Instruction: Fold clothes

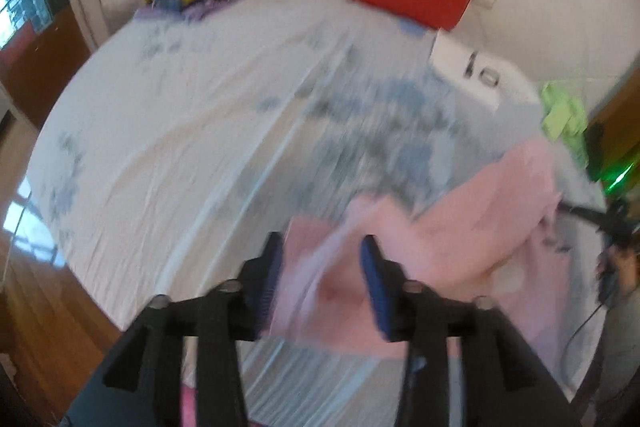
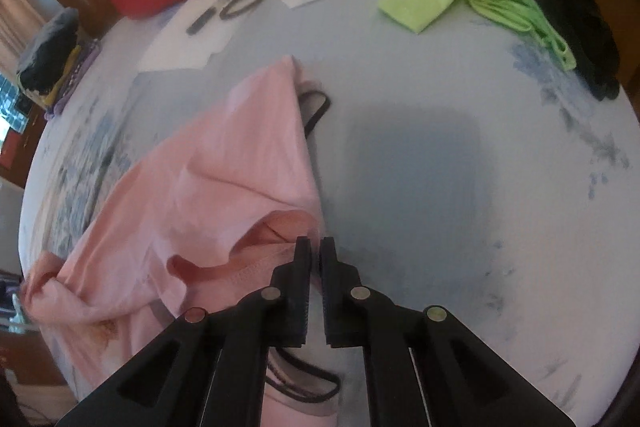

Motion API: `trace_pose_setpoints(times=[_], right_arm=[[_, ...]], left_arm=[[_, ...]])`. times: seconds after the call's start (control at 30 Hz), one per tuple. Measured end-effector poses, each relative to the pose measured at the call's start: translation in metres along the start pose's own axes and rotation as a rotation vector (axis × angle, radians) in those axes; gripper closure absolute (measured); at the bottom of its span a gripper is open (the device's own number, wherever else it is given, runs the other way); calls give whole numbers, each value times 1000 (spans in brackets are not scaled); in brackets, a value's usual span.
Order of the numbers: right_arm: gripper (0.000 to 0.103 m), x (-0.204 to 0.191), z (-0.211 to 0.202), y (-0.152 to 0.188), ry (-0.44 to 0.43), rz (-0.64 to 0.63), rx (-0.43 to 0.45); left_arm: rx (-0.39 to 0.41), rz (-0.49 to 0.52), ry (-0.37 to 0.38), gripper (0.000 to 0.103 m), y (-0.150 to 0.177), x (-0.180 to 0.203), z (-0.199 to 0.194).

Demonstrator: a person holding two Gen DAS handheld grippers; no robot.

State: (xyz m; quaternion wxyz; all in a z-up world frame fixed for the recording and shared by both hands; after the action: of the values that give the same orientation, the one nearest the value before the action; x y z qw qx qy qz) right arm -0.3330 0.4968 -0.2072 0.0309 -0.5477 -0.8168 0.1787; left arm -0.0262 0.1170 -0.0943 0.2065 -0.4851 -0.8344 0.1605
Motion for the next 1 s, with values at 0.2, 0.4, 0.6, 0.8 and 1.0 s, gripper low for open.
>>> trace_pose_setpoints(times=[0.2,0.4,0.6,0.8,1.0], right_arm=[[96,-2,1,-2,-10,9,-8],[96,-2,2,-2,-19,18,-12],[96,-9,-29,-13,-61,4,90],[96,-24,-63,-54,-90,-7,172],[51,-57,-47,-33,-70,-66,110]], left_arm=[[-103,45,22,43,-27,29,63],[-308,59,41,66,7,33,121],[-137,89,-40,96,-25,11,82],[113,111,-122,96,-108,-20,33],[106,119,-79,96,-145,-29,57]])
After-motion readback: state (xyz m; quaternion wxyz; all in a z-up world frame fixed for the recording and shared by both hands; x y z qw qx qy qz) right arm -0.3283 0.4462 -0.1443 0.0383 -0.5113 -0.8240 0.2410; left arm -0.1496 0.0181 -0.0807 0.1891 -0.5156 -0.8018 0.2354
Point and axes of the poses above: each gripper's, at about its wrist camera, not at the fingertips, and z roughly the way its jaws point, x to its right, y to its underside, the point moved 4 cm from there along z, roughly the way its jaws point, and after that the axes turned 4 degrees about y, right-handed, at the moved point
